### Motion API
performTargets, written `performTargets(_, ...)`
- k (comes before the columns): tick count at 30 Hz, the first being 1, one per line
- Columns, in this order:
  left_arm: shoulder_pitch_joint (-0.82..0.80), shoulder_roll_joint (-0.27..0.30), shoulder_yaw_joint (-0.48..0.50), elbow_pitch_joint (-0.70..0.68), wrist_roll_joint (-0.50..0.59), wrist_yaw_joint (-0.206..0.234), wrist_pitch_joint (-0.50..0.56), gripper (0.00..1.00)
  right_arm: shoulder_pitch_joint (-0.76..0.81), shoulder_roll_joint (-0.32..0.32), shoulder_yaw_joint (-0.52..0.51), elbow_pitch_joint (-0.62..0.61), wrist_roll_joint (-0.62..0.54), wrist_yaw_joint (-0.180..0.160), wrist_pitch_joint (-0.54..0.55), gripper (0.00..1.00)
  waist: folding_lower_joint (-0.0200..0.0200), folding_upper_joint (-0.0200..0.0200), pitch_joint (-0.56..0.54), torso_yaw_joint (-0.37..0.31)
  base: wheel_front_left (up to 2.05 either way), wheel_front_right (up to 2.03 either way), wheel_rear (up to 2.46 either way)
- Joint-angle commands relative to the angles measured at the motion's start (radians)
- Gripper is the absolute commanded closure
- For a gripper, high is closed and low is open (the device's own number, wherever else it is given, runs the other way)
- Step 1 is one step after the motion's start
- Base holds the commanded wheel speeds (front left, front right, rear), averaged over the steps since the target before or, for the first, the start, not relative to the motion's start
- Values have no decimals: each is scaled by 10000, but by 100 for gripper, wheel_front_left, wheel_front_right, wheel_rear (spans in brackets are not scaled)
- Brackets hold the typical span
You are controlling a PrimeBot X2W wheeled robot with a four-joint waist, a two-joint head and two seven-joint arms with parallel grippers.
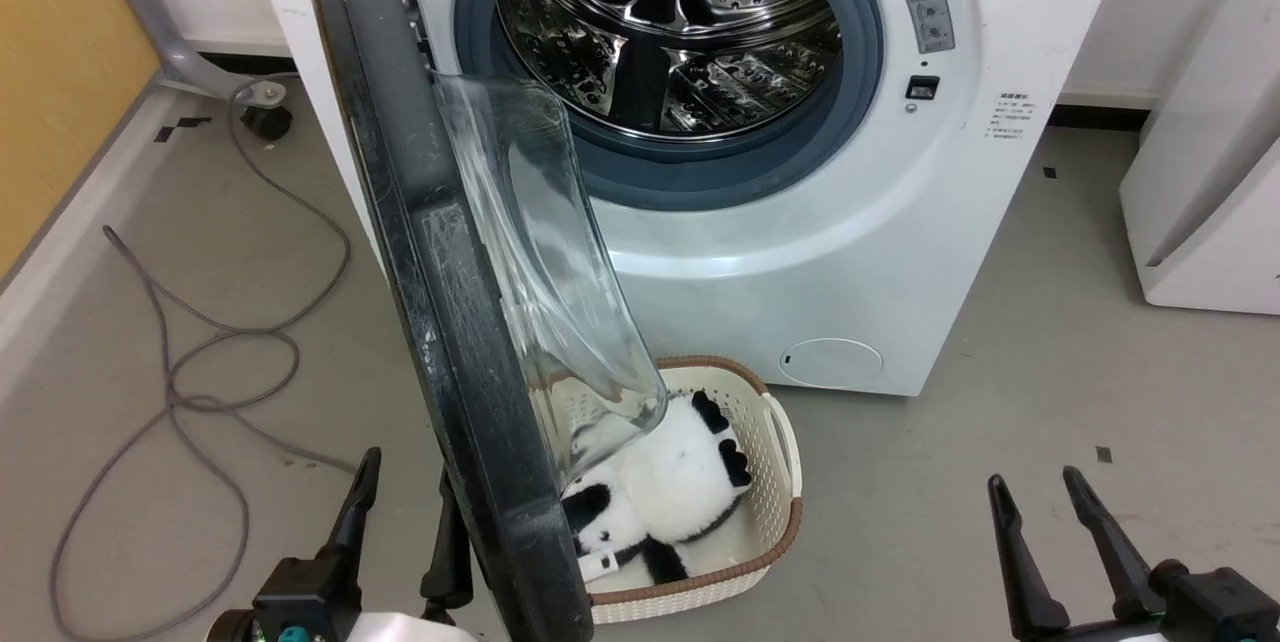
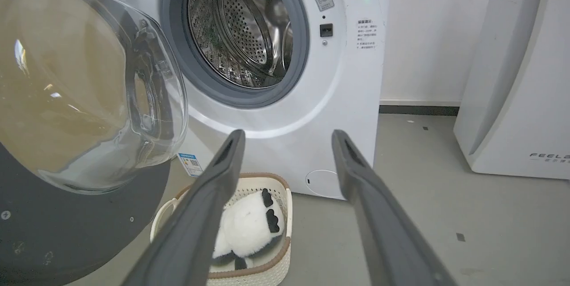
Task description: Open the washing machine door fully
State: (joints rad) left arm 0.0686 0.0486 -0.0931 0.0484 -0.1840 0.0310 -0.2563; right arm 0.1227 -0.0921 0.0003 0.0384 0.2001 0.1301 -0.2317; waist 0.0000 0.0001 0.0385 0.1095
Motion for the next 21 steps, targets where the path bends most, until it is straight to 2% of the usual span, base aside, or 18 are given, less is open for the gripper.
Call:
performTargets(1,122,16,-28,7,8,-4,-55,0,74,50,-30,61,-32,6,-96,0,0,-1,8,-9,0,0,0)
performTargets(6,142,16,-49,-69,-103,134,-55,0,-36,152,-87,146,73,6,-211,0,0,-1,2,15,0,0,0)
performTargets(13,69,16,58,-250,-12,-29,-55,0,-61,163,-99,137,214,6,-273,0,0,-1,-32,97,0,0,0)
performTargets(14,53,16,83,-280,42,-63,-55,16,-57,150,-86,150,231,6,-276,0,0,-1,-37,109,0,0,0)
performTargets(15,32,16,121,-329,62,-83,-55,60,-55,146,-81,163,255,6,-279,0,0,-1,-42,116,0,0,0)
performTargets(16,6,16,173,-412,75,-95,-55,91,-54,150,-85,183,292,6,-282,0,0,-1,-51,120,0,0,0)
performTargets(17,-16,16,238,-528,46,-95,-55,100,-53,152,-85,205,314,6,-284,0,0,-1,-59,122,0,0,0)
performTargets(21,-179,16,651,-1301,-427,39,-55,100,-57,163,-74,278,343,6,-291,0,0,-1,-86,133,0,0,0)
